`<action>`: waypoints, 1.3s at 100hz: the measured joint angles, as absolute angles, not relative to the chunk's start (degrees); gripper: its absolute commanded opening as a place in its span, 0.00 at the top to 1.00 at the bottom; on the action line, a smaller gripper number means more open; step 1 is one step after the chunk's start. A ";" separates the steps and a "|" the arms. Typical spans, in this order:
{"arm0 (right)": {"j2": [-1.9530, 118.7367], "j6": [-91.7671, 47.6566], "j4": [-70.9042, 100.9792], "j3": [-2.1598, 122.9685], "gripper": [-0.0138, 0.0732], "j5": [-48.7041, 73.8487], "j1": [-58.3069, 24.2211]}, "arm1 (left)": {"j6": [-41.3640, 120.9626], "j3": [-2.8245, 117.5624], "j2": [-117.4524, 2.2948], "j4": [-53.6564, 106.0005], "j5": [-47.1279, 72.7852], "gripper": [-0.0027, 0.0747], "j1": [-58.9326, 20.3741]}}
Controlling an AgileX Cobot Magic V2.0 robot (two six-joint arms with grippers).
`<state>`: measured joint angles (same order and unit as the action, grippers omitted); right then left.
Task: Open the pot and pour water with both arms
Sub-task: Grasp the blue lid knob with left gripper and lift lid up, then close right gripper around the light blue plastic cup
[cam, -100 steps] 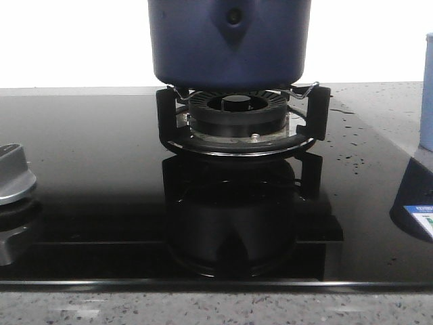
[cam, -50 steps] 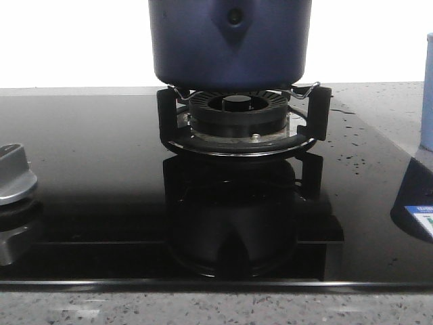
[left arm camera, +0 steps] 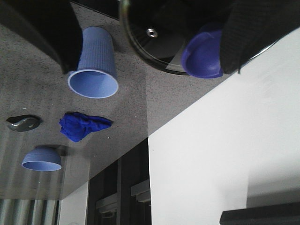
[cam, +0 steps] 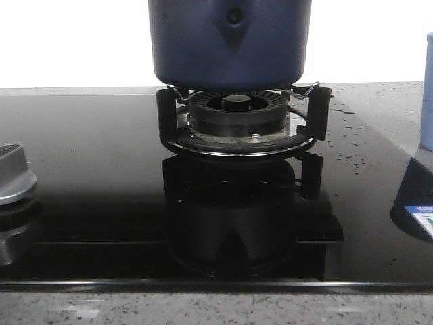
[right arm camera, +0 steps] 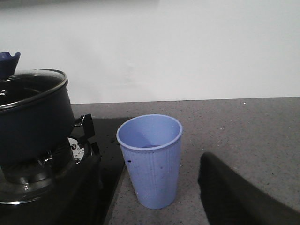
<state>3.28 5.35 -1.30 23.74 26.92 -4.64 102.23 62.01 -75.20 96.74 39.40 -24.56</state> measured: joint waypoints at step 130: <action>3.28 5.19 -1.43 23.74 0.40 26.96 -4.64 | 106.63 71.96 -95.70 102.63 38.41 0.36 -26.47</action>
